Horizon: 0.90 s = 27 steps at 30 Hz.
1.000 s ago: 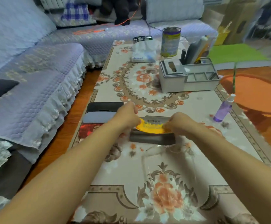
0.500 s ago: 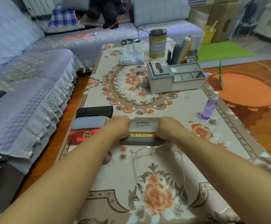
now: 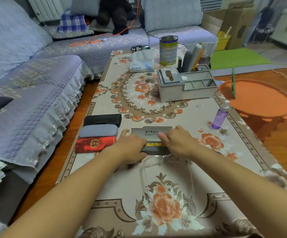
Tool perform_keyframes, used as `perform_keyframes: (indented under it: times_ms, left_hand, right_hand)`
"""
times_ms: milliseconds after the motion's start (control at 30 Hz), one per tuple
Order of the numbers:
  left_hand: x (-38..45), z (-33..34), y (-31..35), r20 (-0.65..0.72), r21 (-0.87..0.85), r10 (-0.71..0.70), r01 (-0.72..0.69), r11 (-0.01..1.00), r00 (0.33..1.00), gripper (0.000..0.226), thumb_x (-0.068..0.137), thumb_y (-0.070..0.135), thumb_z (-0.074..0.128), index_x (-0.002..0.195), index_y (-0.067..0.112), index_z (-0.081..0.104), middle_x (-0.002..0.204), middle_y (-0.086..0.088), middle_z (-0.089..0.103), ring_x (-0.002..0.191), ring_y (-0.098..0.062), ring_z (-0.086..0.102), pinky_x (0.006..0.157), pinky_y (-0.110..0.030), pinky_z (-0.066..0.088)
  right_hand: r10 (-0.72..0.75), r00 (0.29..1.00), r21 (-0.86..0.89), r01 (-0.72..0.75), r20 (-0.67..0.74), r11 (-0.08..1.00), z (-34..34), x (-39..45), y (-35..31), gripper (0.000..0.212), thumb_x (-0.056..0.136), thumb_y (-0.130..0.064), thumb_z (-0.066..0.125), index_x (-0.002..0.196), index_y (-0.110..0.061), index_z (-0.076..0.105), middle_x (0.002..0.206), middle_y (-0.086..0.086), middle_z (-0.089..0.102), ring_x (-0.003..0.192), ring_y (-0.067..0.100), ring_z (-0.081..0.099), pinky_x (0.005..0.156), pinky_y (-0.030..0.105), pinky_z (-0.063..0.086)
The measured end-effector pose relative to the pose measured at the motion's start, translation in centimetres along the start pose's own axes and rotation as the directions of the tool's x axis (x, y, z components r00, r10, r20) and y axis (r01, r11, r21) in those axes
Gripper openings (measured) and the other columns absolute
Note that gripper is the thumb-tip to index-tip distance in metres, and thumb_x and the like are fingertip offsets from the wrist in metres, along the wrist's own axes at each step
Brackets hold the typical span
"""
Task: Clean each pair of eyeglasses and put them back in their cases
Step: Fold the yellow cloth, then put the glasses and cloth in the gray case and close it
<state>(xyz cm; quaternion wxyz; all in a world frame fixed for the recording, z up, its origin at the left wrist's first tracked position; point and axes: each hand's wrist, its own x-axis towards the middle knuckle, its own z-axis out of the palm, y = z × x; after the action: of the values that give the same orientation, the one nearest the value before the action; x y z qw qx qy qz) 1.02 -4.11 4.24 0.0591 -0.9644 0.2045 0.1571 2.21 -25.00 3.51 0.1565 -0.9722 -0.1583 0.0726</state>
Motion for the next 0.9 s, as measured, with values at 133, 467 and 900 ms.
perform_keyframes:
  times_ms: [133, 467, 900]
  left_hand:
    - [-0.2, -1.7, 1.9, 0.023, 0.188, -0.036, 0.031, 0.982, 0.999, 0.028, 0.099, 0.042, 0.050, 0.121, 0.025, 0.054, 0.120, -0.007, 0.065, 0.123, -0.030, 0.052, 0.122, -0.062, 0.003]
    - [-9.9, 6.6, 1.3, -0.514, -0.520, -0.203, -0.115, 0.846, 0.833, 0.033, 0.091, 0.009, 0.070, 0.120, 0.023, 0.065, 0.112, 0.015, 0.062, 0.103, 0.000, 0.057, 0.090, -0.025, 0.049]
    - [-8.2, 7.4, 3.5, -0.633, -0.382, -0.036, -0.271, 0.884, 0.773, 0.024, 0.084, 0.013, 0.082, 0.107, 0.020, 0.081, 0.115, 0.001, 0.065, 0.103, -0.010, 0.062, 0.091, -0.015, 0.048]
  right_hand:
    - [0.030, 0.993, -0.140, -0.013, 0.118, 0.990, -0.7, -1.0, -0.1, 0.067, 0.106, -0.056, 0.019, 0.100, -0.015, 0.072, 0.099, 0.008, 0.066, 0.100, 0.026, 0.045, 0.090, 0.041, 0.038]
    - [-0.063, 0.947, 0.334, 0.173, -0.316, 0.927, 0.4, -10.1, 7.6, 0.043, 0.087, 0.010, 0.058, 0.109, -0.026, 0.067, 0.100, -0.010, 0.058, 0.092, -0.001, 0.054, 0.083, 0.029, 0.048]
    - [-0.361, 0.842, 0.142, 0.447, -0.401, 0.883, 4.2, -10.1, 8.7, 0.031, 0.084, 0.007, 0.070, 0.106, -0.016, 0.072, 0.114, 0.002, 0.055, 0.090, 0.011, 0.053, 0.074, 0.025, 0.047]
